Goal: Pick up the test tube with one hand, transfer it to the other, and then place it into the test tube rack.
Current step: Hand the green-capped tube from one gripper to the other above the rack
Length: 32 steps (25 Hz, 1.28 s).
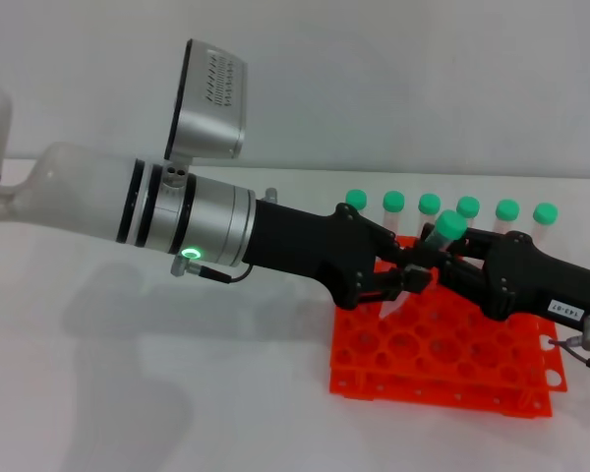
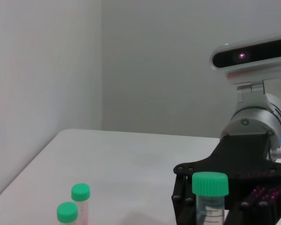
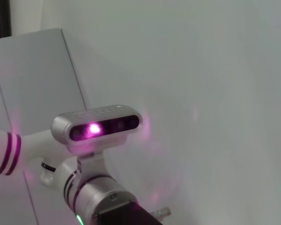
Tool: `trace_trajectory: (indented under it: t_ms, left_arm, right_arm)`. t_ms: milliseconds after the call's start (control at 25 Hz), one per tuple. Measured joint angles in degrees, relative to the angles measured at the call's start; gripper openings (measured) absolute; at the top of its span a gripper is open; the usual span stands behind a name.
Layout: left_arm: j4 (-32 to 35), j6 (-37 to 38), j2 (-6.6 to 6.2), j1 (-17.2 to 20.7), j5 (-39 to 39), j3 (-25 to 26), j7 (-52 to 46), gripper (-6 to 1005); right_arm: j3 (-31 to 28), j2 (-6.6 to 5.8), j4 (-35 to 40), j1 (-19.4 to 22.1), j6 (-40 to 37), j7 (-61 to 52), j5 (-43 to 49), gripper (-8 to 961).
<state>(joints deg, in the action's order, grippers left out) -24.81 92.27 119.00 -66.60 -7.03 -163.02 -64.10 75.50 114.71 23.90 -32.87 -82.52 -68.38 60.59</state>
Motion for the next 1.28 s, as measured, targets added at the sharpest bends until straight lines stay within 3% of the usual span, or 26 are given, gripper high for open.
trace_trajectory:
  t_ms: [480,1160,1280]
  left_arm:
    - [-0.06,-0.08,-0.01,0.17,-0.12,-0.01,-0.03,262]
    - [0.05,0.55,0.02,1.29,-1.17,0.08,0.12,343]
    - [-0.01,0.55,0.0,1.44,-1.24,0.08,-0.01,486]
  right_arm:
    - [-0.09,0.39,0.0,0.17,1.13,1.31,-0.37,201]
    - [-0.21,0.43,0.02,0.0,1.84,1.41,-0.72,205]
    - [-0.22,0.48,0.01,0.02,1.8,1.42,-0.72,205]
